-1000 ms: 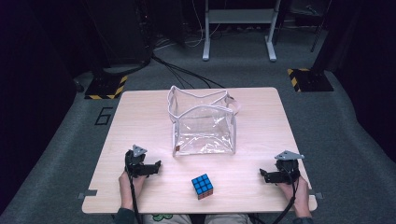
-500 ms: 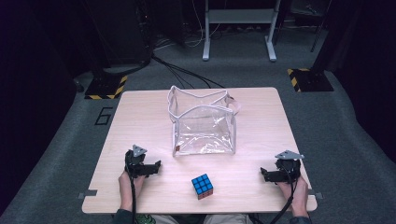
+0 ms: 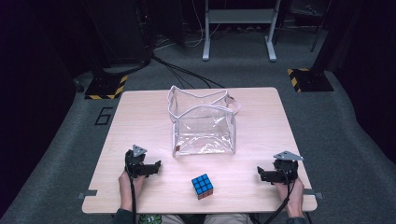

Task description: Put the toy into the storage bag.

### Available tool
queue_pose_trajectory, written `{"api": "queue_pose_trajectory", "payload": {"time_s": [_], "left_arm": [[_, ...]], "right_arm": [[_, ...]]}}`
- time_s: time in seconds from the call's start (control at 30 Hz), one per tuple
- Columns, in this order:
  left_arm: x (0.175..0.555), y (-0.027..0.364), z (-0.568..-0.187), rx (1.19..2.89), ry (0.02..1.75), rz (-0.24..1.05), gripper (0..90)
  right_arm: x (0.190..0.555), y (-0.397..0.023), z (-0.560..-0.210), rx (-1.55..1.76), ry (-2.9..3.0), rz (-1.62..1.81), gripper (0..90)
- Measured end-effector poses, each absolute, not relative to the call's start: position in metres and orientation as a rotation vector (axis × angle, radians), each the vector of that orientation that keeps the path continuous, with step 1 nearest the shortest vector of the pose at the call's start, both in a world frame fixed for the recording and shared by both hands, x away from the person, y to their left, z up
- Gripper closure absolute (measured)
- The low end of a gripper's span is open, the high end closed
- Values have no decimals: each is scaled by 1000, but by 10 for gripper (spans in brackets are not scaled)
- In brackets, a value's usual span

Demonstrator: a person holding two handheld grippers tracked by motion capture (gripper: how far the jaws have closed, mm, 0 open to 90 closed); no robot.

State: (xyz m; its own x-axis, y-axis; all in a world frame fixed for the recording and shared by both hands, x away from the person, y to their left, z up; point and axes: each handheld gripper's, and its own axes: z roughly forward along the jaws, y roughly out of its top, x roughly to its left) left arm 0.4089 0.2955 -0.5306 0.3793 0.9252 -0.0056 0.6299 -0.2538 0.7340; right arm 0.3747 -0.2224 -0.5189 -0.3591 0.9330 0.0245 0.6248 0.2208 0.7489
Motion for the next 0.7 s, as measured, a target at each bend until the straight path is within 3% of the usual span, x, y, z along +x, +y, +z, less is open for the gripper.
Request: {"api": "queue_pose_trajectory", "payload": {"time_s": [0.7], "left_arm": [[408,295,-530,1988,1332,578,84]], "right_arm": [[355,-163,-495,1327,2184,1080,44]]}}
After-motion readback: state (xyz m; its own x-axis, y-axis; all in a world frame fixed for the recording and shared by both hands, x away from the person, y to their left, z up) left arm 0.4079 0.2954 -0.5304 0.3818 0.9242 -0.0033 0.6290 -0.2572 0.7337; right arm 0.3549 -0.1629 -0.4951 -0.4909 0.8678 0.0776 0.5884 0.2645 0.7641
